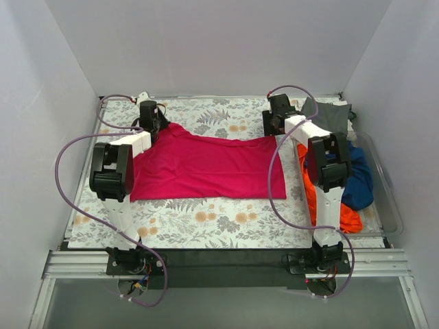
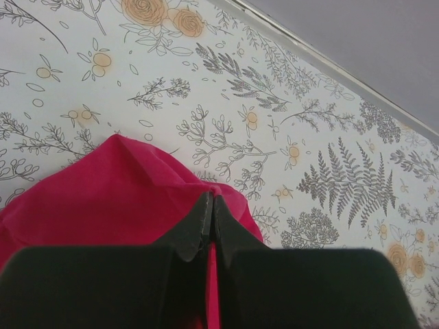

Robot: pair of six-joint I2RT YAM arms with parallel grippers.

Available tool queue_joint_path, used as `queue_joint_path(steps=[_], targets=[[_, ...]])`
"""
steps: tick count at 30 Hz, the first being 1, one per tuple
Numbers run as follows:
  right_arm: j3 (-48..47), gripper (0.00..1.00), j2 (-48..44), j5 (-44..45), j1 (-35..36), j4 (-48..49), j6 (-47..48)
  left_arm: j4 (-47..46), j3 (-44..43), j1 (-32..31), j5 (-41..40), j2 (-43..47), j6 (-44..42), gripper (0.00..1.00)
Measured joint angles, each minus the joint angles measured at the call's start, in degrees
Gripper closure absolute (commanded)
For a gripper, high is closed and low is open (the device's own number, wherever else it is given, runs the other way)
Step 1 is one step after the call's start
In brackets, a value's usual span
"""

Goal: Fold and stack the t-shirts
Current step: Fold the tshirt

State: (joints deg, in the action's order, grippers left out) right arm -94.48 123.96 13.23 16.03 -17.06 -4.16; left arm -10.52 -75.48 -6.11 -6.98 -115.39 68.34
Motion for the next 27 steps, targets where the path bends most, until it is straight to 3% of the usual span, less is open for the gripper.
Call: queue_joint_path(steps=[16,23,27], targets=[[-4.8,0.58,4.4,-4.0,-0.4,-4.0,0.1,1.6,0.0,0.0,1.5,2.5,-0.5,1.00],[-4.9,0.71,4.6,-4.3,-0.3,-4.6,0.0,1.7,0.0,0.0,1.5,4.5,-0.6,1.00],[-4.8,0.90,4.5,-4.6,-0.3,-4.9,-0.1,1.7,0.0,0.0,1.4,4.9,-0.7,1.00]])
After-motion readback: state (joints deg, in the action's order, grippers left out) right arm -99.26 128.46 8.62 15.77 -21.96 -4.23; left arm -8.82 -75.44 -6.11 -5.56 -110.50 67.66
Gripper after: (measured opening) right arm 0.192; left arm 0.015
